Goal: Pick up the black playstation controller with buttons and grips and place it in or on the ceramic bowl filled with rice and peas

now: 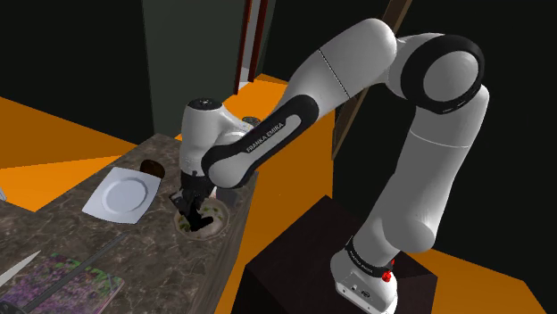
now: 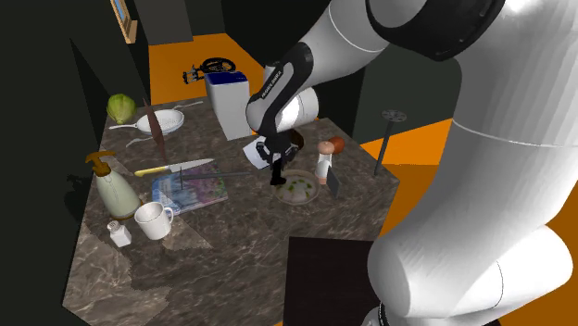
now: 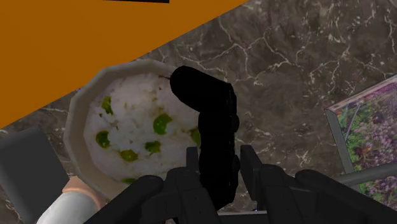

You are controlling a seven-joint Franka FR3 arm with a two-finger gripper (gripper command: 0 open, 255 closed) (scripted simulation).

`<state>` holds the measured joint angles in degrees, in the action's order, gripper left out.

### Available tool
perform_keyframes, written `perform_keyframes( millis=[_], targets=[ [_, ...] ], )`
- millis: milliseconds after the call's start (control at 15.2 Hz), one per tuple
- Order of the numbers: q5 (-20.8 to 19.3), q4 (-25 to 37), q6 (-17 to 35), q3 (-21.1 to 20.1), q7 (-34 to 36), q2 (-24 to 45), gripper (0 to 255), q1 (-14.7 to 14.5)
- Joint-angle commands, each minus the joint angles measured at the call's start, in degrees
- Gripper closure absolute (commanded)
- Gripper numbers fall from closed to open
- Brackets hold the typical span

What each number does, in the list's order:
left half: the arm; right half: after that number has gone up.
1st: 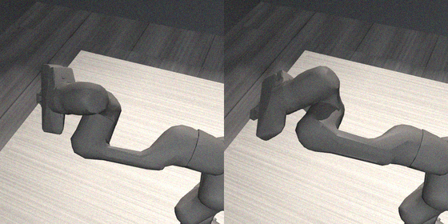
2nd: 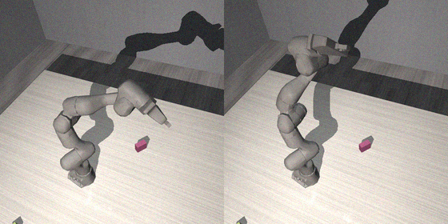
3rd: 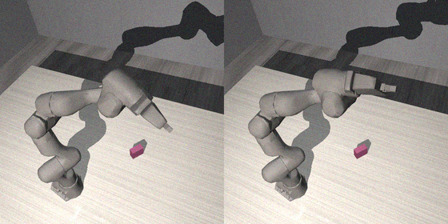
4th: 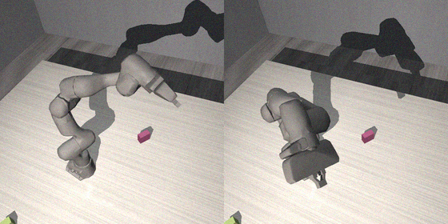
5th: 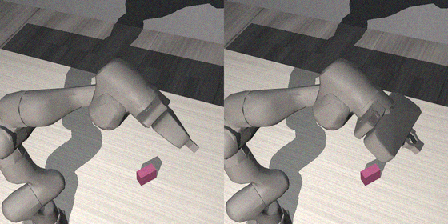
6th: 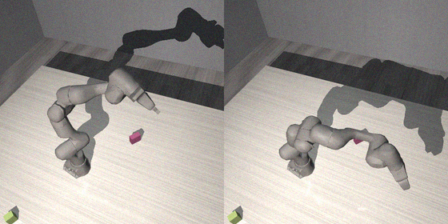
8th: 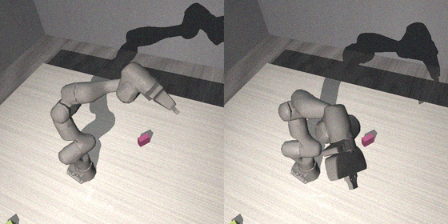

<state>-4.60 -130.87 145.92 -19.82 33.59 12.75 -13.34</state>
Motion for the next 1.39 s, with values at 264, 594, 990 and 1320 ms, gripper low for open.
perform_keyframes(
  millis=[264, 594, 990, 1320],
  targets=[
    [0.7, 2.1, -0.5, 2.4, -8.0, 1.7, 255, 4.9],
    [-0.9, 1.9, 2.8, 3.2, -7.0, 5.0, 255, 4.3],
    [-3.0, 2.1, 6.6, 4.5, -5.6, 9.2, 255, 3.3],
    [-3.6, 2.3, 7.9, 5.0, -5.2, 10.6, 255, 2.9]
  ],
)
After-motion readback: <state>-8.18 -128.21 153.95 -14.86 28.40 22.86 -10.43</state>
